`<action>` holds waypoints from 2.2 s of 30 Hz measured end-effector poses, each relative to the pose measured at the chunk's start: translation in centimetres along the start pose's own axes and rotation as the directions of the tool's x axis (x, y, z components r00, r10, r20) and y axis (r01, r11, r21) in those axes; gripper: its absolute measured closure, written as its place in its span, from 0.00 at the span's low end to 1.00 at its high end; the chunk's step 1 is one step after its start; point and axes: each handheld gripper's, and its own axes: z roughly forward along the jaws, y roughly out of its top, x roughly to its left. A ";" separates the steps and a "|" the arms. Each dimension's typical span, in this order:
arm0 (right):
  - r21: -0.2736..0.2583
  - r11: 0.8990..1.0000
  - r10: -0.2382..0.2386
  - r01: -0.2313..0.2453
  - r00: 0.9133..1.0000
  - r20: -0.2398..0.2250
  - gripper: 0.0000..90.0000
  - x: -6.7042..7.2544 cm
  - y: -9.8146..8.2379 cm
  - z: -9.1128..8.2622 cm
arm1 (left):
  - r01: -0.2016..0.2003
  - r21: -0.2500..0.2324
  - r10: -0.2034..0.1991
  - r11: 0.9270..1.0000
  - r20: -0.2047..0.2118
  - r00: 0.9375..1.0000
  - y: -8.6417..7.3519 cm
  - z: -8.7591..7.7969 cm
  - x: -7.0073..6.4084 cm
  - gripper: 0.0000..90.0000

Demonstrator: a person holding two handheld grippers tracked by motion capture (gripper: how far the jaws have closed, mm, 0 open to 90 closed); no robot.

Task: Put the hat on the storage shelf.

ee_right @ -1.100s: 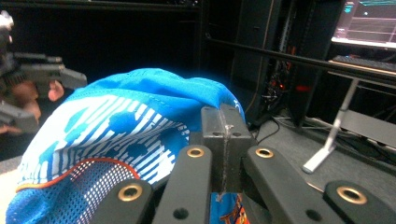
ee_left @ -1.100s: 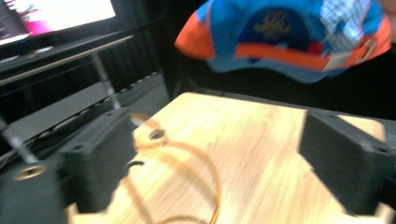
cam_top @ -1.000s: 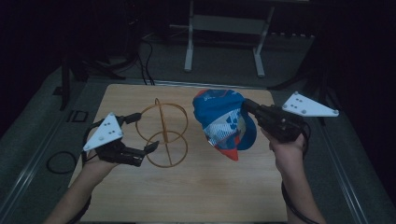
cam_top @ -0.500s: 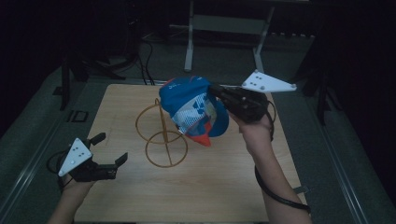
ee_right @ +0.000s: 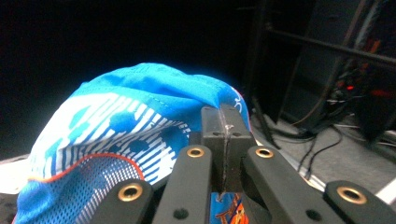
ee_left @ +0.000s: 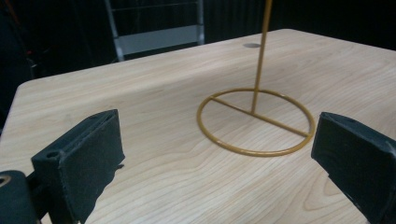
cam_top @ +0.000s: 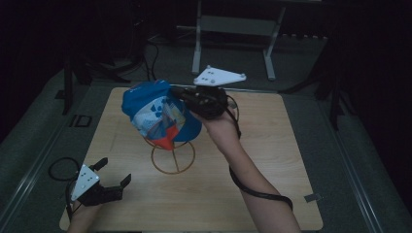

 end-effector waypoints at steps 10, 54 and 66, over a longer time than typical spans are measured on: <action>0.092 0.996 0.004 0.002 0.998 -0.062 1.00 1.1 -1.3 4.2 | 0.040 0.002 -0.040 0.999 -0.007 0.999 -0.9 -0.1 0.4 0.03; 0.137 0.989 0.072 -0.062 0.995 -0.068 1.00 0.1 -7.7 0.9 | 0.049 0.013 -0.049 0.999 0.019 0.999 -1.4 0.7 0.2 0.03; 0.106 0.992 0.077 -0.072 0.996 -0.036 0.81 -0.4 -8.1 0.5 | 0.061 0.017 -0.061 0.998 0.022 0.998 -1.5 1.0 0.2 0.03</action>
